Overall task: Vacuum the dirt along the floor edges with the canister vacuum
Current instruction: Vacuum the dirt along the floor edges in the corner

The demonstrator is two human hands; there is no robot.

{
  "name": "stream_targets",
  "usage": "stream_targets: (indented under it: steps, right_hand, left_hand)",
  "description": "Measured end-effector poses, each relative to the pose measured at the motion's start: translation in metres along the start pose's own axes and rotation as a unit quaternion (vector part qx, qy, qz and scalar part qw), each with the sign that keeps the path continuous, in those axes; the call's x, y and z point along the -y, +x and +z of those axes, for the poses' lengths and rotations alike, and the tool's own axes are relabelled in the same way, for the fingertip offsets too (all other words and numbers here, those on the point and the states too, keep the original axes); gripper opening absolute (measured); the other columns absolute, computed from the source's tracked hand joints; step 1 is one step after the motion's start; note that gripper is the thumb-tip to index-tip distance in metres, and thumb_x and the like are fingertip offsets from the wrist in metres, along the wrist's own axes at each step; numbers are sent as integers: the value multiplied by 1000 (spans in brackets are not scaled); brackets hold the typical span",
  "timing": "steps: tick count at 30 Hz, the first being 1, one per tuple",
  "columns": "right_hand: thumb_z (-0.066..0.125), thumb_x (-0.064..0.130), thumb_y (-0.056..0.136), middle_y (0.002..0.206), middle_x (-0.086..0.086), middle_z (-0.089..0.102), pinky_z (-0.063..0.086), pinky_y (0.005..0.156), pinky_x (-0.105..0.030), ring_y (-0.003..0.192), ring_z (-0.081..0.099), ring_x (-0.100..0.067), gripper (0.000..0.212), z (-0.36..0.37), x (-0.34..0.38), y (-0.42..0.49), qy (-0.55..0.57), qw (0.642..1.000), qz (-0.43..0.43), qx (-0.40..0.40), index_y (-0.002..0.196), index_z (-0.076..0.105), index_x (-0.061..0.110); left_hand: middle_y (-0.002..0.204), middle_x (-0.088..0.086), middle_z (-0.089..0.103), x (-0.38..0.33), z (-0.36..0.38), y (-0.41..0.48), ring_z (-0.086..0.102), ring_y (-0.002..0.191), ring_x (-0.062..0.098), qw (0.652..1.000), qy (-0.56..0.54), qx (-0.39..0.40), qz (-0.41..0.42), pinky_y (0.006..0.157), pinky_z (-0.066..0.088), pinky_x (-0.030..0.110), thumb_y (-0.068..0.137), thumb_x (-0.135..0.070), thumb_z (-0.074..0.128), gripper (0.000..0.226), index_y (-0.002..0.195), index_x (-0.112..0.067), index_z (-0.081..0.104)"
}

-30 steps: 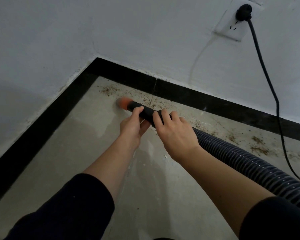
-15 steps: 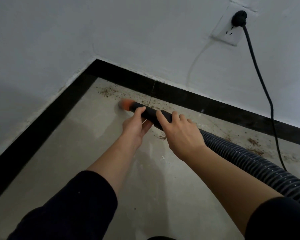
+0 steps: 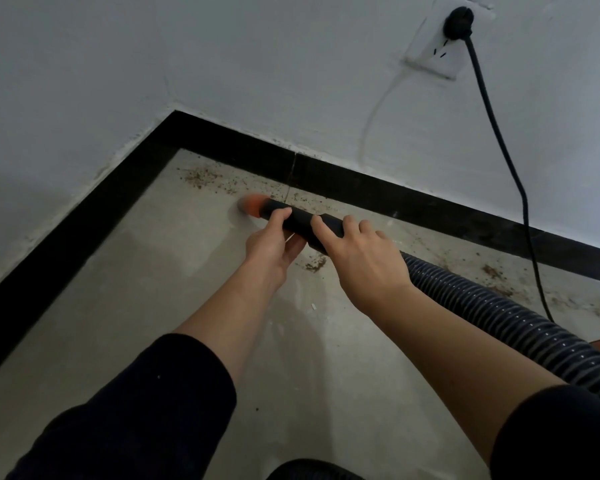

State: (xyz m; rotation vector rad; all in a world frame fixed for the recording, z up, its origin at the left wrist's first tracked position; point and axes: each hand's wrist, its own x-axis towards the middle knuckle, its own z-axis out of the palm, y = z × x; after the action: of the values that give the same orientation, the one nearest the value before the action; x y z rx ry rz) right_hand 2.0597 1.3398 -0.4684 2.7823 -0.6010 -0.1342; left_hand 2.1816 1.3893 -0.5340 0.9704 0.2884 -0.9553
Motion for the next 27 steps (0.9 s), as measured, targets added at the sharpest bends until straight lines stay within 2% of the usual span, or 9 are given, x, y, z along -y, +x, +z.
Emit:
stream_targets:
  steps: [2,7,16,23,27]
  right_hand:
    - [59,14,90,130,-20,43,46,88,-38,110,50,-30,80,0,-2,-1,-1,1000,3,3,149,5,21]
    - [62,13,88,128,-19,44,46,86,-37,108,50,-30,84,-2,-5,-6,-9,1000,9,14,149,5,21]
    - [63,14,88,130,-20,43,45,90,-39,113,49,-32,84,-4,-10,-13,2,1000,14,28,149,5,22]
    - [59,14,90,132,-20,41,44,90,-41,115,48,-35,76,-4,-8,-10,30,999,9,14,148,10,23]
    - [53,11,92,134,-22,39,43,91,-43,115,47,-37,68,-16,-13,-11,71,997,11,13,148,13,20]
  left_hand:
    - [101,11,72,2,2,0,72,91,20,1000,0,-1,-1,83,59,29,92,-21,65,31,118,-4,60]
    - [101,10,73,5,5,0,73,84,18,1000,7,1,-14,70,60,25,91,-23,66,33,118,-4,61]
    - [109,11,70,12,10,-5,71,92,19,1000,20,0,-22,79,59,27,93,-25,63,35,121,-5,59]
    - [117,15,67,2,13,-14,67,99,21,998,55,-21,-27,75,56,26,97,-23,58,38,128,-3,56]
    - [124,21,62,-15,31,-31,65,102,25,992,115,-49,-32,76,56,29,98,-18,57,42,135,-1,49]
